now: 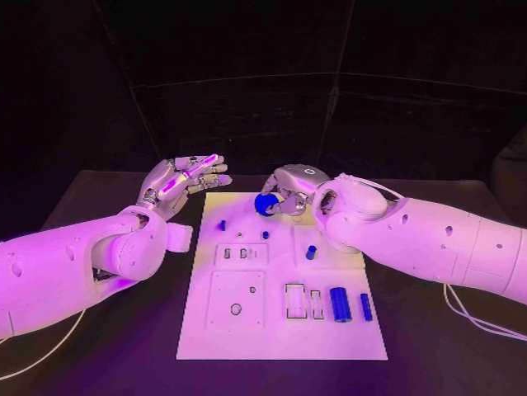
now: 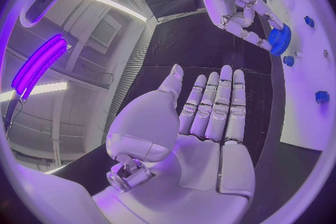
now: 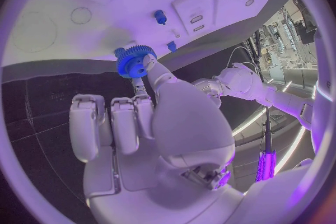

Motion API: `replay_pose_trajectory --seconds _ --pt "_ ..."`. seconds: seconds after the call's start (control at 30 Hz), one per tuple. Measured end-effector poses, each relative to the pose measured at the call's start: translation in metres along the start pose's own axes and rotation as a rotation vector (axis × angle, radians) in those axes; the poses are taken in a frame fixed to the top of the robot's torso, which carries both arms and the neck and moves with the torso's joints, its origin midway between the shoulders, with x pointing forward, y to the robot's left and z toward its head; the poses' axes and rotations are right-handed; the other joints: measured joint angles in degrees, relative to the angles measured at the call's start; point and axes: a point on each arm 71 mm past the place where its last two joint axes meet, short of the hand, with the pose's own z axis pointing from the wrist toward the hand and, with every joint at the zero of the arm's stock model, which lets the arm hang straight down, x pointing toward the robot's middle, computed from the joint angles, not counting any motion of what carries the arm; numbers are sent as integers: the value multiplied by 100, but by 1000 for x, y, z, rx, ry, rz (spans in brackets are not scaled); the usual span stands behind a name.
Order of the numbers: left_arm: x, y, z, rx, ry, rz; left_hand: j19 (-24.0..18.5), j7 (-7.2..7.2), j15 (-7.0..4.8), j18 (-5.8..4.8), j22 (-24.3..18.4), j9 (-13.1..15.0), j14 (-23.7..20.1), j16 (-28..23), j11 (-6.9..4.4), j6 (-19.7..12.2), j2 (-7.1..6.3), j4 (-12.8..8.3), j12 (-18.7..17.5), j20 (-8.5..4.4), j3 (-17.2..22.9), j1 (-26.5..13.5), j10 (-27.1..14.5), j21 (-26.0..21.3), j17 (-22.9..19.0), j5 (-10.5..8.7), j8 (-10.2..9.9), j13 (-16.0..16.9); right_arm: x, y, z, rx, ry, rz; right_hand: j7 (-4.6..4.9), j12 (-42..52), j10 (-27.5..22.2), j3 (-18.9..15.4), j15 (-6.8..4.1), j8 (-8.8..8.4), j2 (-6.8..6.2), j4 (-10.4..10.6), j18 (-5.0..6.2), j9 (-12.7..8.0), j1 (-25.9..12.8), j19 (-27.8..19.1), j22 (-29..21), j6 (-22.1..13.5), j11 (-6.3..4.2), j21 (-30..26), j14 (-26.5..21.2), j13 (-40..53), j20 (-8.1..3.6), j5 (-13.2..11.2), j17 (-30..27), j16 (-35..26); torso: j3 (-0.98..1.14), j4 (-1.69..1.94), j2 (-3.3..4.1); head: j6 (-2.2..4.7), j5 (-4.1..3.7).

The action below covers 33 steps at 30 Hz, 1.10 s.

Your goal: Assemble the parts on the task board

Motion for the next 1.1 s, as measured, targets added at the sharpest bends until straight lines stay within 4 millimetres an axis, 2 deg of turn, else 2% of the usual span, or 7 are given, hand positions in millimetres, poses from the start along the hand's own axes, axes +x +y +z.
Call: replay_pose_trajectory --seconds 0.5,0.73,0.87,1.0,1.1 --pt "2 1 1 0 3 -1 0 0 0 1 1 0 0 0 0 0 0 0 0 0 0 0 0 0 0 0 0 0 19 11 18 1 27 -15 -2 -50 0 58 1 0 -67 19 0 0 -66 0 3 3 0 0 0 0 0 16 0 0 3 -5 3 -20 -13" --pt "1 1 1 0 2 -1 0 0 0 0 1 0 0 0 0 0 0 0 0 0 0 0 0 0 0 0 0 0 22 12 22 5 43 -23 -6 -115 0 97 1 1 -137 26 0 1 -140 0 2 7 0 0 0 -2 0 16 0 0 7 -14 4 -33 -4" --pt "2 1 2 0 2 -1 0 0 0 0 2 0 0 0 0 0 0 0 0 0 0 0 0 0 0 0 0 0 23 11 23 9 54 -28 4 -184 0 98 1 28 -221 26 0 2 -314 0 3 52 1 0 0 -7 1 16 0 0 8 -16 2 -42 -4" --pt "2 1 2 0 2 -1 0 0 0 0 2 -2 0 0 0 0 0 0 0 0 0 0 0 -2 0 0 0 0 24 11 24 13 62 -32 -21 -242 -43 92 58 -132 -314 65 0 -30 -407 0 2 130 66 0 -7 -3 0 24 -1 0 9 -16 1 -46 -3" --pt "2 1 2 0 2 -1 0 0 0 1 -3 -5 0 0 0 0 0 0 0 0 0 0 0 -24 0 0 0 0 24 10 25 16 66 -34 20 -317 -105 88 107 -272 -299 102 0 -26 -530 0 2 -108 149 0 -1 -3 63 -68 0 0 10 -16 0 -46 -4"
